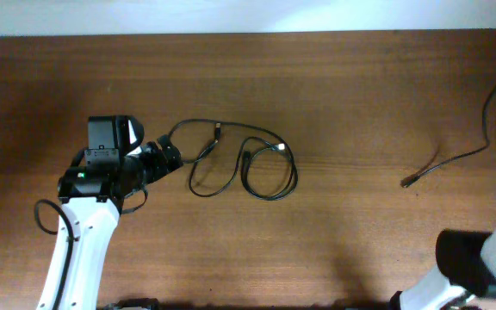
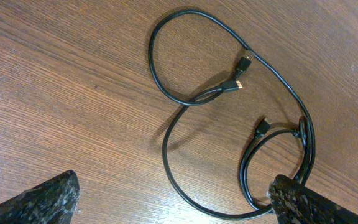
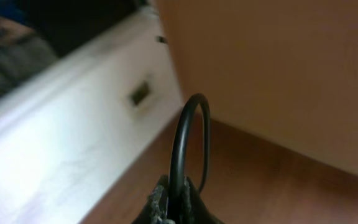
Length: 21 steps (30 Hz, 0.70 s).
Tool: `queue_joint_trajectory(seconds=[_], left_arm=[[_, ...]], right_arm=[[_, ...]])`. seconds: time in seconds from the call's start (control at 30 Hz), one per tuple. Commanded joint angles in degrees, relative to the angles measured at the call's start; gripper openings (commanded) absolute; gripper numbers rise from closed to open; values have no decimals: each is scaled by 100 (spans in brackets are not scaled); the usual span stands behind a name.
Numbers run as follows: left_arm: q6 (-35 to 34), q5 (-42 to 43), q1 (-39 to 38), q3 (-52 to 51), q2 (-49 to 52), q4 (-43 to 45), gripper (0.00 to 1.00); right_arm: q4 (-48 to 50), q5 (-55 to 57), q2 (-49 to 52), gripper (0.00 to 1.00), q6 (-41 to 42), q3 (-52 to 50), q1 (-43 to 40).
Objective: Untangle cables
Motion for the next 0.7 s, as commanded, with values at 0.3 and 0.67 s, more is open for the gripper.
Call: queue_joint_trajectory(seconds=[0.3, 0.67], left_arm=[[96, 37, -7, 22, 9, 7, 99], [96, 37, -7, 22, 9, 7, 99]], right_arm=[[1908, -50, 916, 4, -931, 46, -2028], [1169, -562, 1845, 4, -957, -868, -2044]])
